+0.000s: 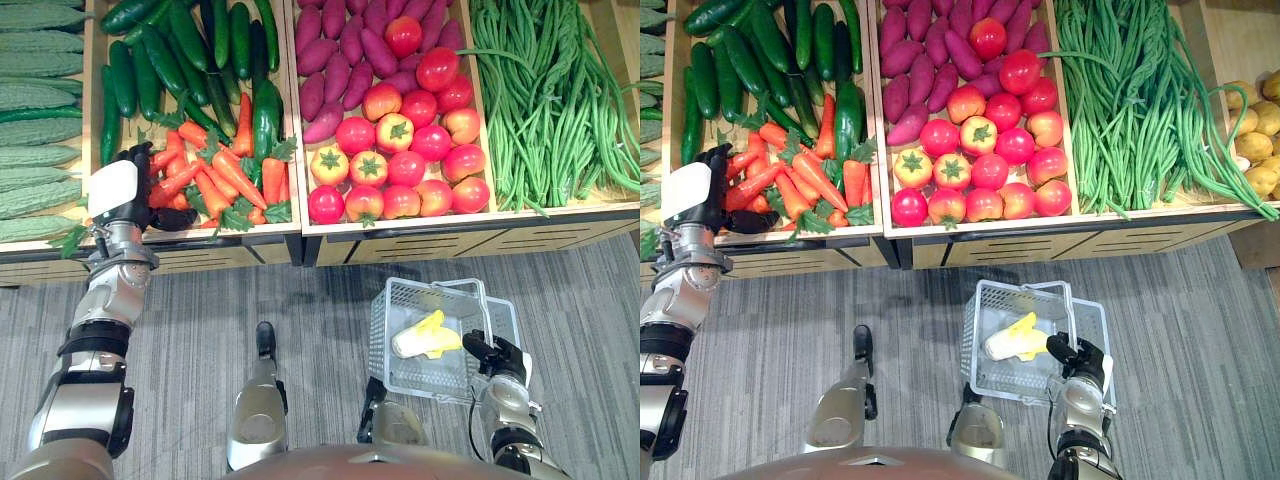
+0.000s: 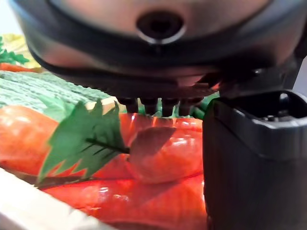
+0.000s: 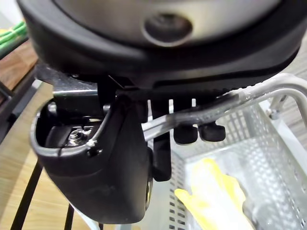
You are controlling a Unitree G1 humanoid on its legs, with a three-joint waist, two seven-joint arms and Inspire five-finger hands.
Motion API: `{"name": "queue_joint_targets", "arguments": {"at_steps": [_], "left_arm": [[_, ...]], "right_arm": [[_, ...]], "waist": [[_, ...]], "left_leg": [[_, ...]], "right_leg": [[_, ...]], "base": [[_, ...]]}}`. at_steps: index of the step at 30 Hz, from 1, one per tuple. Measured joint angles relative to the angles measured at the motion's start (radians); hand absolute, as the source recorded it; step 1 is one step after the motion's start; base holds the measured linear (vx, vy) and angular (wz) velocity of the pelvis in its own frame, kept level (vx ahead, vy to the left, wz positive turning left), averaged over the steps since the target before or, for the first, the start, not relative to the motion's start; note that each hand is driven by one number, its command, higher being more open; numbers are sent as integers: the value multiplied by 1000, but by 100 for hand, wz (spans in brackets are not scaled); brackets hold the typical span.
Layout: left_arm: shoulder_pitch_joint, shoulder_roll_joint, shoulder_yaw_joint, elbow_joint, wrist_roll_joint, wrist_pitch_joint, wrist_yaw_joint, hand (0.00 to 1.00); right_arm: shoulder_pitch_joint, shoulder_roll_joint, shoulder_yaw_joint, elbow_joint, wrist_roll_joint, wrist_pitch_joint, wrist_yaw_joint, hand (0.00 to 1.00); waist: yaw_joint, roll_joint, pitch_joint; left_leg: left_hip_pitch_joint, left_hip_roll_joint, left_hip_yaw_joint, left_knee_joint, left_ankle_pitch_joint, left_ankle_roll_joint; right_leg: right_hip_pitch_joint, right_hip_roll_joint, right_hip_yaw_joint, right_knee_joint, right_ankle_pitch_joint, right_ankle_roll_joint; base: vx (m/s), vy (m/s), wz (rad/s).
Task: Pick vegetable in the basket
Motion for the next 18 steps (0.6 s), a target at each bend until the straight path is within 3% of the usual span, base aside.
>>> {"name": "queue_joint_targets", "arguments": {"at_steps": [4,5,13,18], "left_arm": [[3,-1,0,6,0,3,-1,100],[3,-3,-1,6,0,3,-2,0],[-1,-14,-7,1,1,-12,0,0],[-4,-14,-6,3,1,-8,-21,0]], "right_arm": [[-13,-1,2,-5,0,0,0,0],[-16,-1,6,-5,0,0,0,0],[-15,-1,19,-33,0,0,0,0],[-9,-5,19,-43,0,0,0,0]], "waist": [[-2,23,4],[-5,27,4],[-7,32,6],[-18,60,22]], "left_leg": [[2,6,5,0,0,0],[2,7,6,0,1,0],[-2,14,20,-1,6,8],[-12,17,20,-5,7,3]], "right_leg": [[-14,2,11,20,5,8],[-18,0,12,27,6,10],[-62,-2,38,69,21,18],[-67,1,38,58,17,20]], "base": [[3,-20,-6],[-29,1,-6],[-75,26,-10],[-147,19,-4]]}}
